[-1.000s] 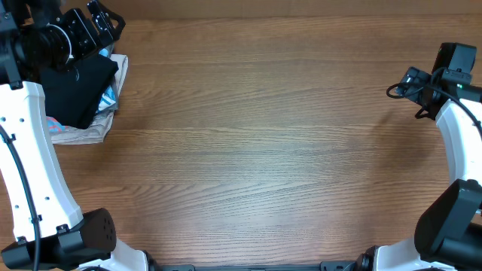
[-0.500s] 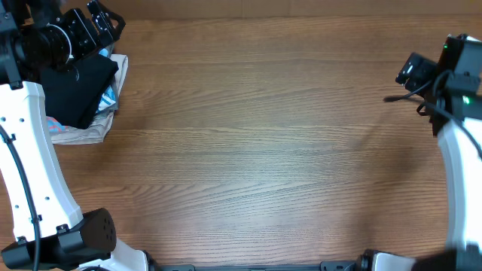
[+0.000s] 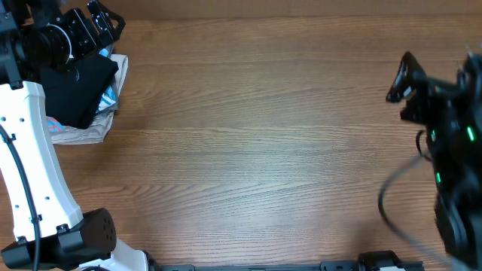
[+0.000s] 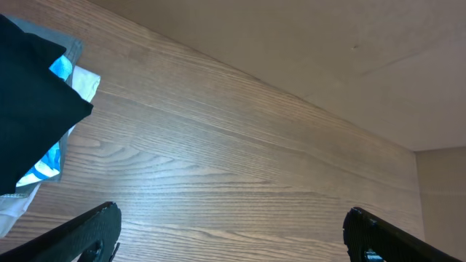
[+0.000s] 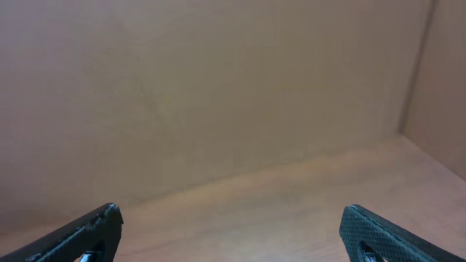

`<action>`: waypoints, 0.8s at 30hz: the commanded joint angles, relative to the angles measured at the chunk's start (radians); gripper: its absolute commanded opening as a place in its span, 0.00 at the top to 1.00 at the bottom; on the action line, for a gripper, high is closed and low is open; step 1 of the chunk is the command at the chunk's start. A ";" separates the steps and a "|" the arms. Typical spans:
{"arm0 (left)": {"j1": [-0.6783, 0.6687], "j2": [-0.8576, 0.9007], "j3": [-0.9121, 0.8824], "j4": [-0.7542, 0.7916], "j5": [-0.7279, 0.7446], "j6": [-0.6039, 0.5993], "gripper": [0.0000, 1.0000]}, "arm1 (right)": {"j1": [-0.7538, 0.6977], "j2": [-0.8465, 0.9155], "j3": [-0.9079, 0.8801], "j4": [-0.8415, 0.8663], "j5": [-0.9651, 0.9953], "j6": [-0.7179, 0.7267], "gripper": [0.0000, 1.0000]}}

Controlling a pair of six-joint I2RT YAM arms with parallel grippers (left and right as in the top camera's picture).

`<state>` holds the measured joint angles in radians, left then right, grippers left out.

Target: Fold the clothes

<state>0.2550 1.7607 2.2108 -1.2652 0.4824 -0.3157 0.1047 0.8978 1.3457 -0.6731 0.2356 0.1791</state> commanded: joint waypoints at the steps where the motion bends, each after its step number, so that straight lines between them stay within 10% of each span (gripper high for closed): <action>1: 0.000 -0.008 -0.005 0.001 -0.003 -0.002 0.00 | 0.043 -0.114 0.003 0.005 0.007 -0.003 0.00; 24: 0.000 -0.008 -0.005 0.001 -0.003 -0.002 0.00 | 0.048 -0.579 0.002 -0.236 0.007 0.003 0.00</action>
<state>0.2550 1.7607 2.2108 -1.2652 0.4824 -0.3157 0.1467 0.3576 1.3457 -0.8768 0.2359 0.1791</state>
